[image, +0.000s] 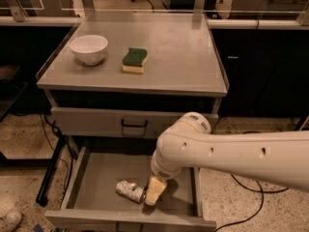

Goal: Pick 7up can from middle drawer and place on counter

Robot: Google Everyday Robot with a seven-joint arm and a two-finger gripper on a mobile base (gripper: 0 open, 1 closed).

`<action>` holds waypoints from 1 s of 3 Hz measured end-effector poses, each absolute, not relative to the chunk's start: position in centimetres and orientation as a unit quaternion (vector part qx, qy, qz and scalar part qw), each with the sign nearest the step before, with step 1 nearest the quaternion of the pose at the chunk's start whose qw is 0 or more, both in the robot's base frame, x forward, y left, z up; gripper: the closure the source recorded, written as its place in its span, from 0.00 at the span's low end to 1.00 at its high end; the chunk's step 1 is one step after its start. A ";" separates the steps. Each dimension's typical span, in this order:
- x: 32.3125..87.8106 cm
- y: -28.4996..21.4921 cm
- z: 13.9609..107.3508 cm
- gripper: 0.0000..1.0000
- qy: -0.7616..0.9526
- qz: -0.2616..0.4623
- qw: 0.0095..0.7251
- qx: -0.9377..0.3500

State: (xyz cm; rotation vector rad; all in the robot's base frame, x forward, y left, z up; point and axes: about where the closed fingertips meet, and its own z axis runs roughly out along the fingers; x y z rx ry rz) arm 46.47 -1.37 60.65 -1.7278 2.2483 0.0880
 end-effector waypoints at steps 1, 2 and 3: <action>47.8 -2.0 54.8 0.00 0.791 0.015 0.168 -0.588; 47.8 -2.0 54.8 0.00 0.791 0.015 0.168 -0.588; 47.6 -2.0 53.1 0.00 0.791 0.036 0.170 -0.587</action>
Offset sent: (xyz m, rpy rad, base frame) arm 0.0223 -0.0099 -0.0897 -0.0016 -0.0548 -0.0607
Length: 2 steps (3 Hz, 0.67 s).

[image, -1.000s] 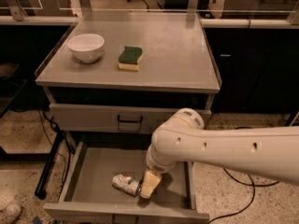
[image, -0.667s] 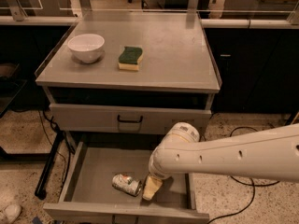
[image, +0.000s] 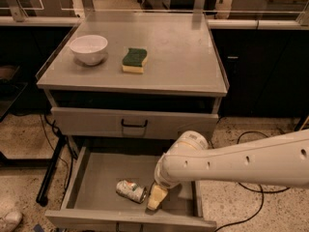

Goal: Pick 7up can from middle drawer and place on counter

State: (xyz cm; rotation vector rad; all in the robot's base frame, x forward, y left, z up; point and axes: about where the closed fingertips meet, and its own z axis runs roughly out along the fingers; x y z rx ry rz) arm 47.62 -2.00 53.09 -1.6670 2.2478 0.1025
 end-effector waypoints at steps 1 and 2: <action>48.7 -2.0 48.1 0.00 0.798 0.066 0.170 -0.574; 48.6 -2.0 48.0 0.00 0.798 0.069 0.174 -0.573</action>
Offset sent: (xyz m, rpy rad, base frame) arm 0.0214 -0.0010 -0.0713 0.0717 0.0446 -0.0287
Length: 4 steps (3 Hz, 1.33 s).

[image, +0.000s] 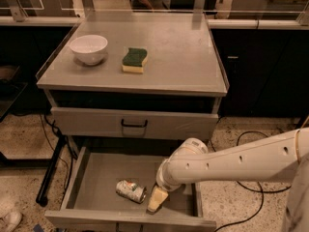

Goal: Pick 7up can from middle drawer and place on counter

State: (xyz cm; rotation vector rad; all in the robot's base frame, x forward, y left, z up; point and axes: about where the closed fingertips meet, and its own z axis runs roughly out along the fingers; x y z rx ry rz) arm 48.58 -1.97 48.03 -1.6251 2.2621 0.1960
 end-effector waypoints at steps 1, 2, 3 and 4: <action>49.0 -1.2 47.0 0.00 0.801 0.072 0.180 -0.566; 50.8 1.6 44.0 0.00 0.801 0.085 0.184 -0.564; 50.7 1.6 44.0 0.00 0.801 0.085 0.184 -0.564; 49.9 3.3 42.8 0.00 0.800 0.108 0.189 -0.559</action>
Offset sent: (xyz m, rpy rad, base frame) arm 0.0285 0.0437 -0.0455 0.0366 -0.0287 -0.0255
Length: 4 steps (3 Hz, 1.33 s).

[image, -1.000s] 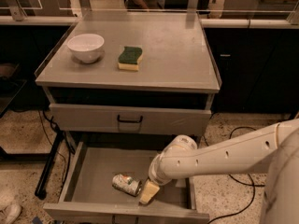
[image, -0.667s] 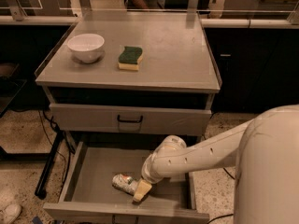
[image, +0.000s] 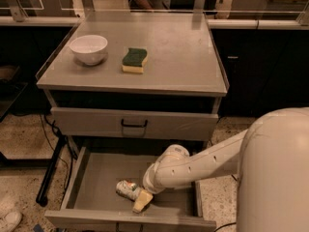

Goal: Pick 7up can from middle drawer and place on counter

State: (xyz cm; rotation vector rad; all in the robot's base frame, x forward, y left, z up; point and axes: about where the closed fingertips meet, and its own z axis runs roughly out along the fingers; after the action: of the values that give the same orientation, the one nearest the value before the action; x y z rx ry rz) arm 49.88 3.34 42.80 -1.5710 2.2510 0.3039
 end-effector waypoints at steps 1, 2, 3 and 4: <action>49.5 7.2 41.4 0.00 0.789 0.135 0.179 -0.571; 49.6 7.2 41.4 0.00 0.788 0.134 0.179 -0.574; 50.8 7.4 41.5 0.00 0.786 0.127 0.179 -0.578; 52.0 7.5 40.9 0.00 0.788 0.123 0.174 -0.577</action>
Offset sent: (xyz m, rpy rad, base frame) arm 0.0040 0.0513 -0.0099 0.0358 0.0590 0.0953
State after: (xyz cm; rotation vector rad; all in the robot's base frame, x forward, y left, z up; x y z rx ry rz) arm 51.98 7.45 40.93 -1.6365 2.2349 0.3499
